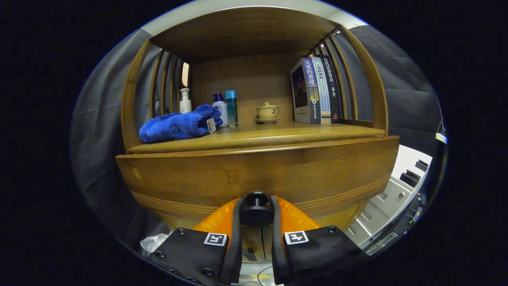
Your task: Pull open the drawer, take out the items inside it, and place them on the countertop above the cabinet.
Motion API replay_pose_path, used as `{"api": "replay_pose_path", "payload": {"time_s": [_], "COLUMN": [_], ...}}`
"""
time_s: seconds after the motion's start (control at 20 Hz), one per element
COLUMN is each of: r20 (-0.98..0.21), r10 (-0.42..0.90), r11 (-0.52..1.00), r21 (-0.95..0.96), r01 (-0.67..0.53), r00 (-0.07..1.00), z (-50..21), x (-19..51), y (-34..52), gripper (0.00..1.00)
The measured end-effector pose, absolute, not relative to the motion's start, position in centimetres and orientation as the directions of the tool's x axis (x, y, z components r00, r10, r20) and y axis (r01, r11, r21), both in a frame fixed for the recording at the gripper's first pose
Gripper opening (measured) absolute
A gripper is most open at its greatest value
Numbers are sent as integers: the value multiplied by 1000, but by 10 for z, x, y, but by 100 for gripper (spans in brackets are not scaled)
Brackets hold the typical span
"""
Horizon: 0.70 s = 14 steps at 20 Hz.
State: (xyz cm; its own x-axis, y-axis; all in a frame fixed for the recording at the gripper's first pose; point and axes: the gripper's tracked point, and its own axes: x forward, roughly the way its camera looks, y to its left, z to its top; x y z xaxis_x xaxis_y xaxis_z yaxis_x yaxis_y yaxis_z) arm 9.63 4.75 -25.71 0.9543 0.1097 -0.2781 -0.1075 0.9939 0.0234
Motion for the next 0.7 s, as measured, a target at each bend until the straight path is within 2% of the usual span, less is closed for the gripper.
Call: {"api": "replay_pose_path", "payload": {"time_s": [0.7], "r20": [-326], "r10": [129], "r11": [991], "r21": [-1], "r01": [-137], "r00": [936], "z": [-256], "x": [47], "y": [40], "gripper": [39]}}
